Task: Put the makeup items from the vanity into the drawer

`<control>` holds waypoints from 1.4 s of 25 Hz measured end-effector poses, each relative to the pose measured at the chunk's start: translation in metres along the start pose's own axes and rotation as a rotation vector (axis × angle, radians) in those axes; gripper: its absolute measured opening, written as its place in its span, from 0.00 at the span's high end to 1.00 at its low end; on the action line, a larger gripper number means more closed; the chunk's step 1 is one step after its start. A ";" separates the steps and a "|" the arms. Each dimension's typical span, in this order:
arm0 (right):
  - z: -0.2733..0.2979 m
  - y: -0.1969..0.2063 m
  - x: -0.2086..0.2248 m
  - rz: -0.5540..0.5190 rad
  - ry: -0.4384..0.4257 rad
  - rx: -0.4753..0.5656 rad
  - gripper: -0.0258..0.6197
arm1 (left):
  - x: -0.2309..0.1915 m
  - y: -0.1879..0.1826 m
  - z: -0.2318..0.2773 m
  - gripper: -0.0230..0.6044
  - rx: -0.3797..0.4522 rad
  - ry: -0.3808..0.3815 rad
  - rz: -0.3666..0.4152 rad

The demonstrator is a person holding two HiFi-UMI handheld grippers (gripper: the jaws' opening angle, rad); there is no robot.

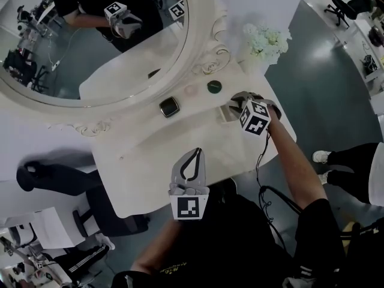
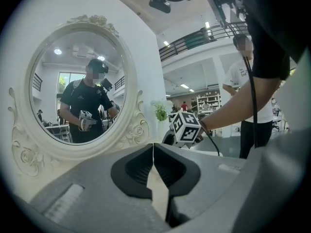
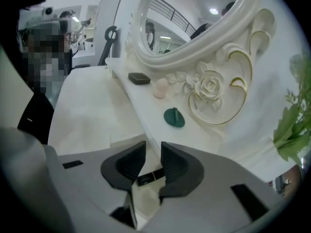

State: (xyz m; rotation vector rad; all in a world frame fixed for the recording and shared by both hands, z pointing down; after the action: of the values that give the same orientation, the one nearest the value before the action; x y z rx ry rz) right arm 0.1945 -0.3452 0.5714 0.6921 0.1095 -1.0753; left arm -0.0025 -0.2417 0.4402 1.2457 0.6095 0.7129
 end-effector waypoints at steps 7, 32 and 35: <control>-0.047 -0.034 0.021 0.191 0.193 0.275 0.81 | 0.004 -0.001 -0.009 0.93 0.013 -0.014 -0.018; -0.164 -0.114 0.002 0.416 0.380 0.792 0.96 | 0.015 -0.019 -0.040 0.93 0.082 -0.113 0.015; -0.180 -0.116 -0.008 0.434 0.387 0.829 0.96 | 0.013 -0.026 -0.049 0.93 0.098 -0.147 0.034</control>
State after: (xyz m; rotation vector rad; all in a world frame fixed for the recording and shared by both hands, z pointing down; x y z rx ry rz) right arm 0.1368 -0.2706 0.3789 1.5882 -0.1645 -0.5244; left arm -0.0274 -0.2054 0.4040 1.3890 0.5081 0.6195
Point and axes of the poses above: the fingertips, and each gripper's own axes: z forward along the fingers, x to its right, y out of its underside, the point moved 4 cm from there along -z, backward along the fingers, and after that the axes turned 10 degrees about -z, right-handed, at the moved point
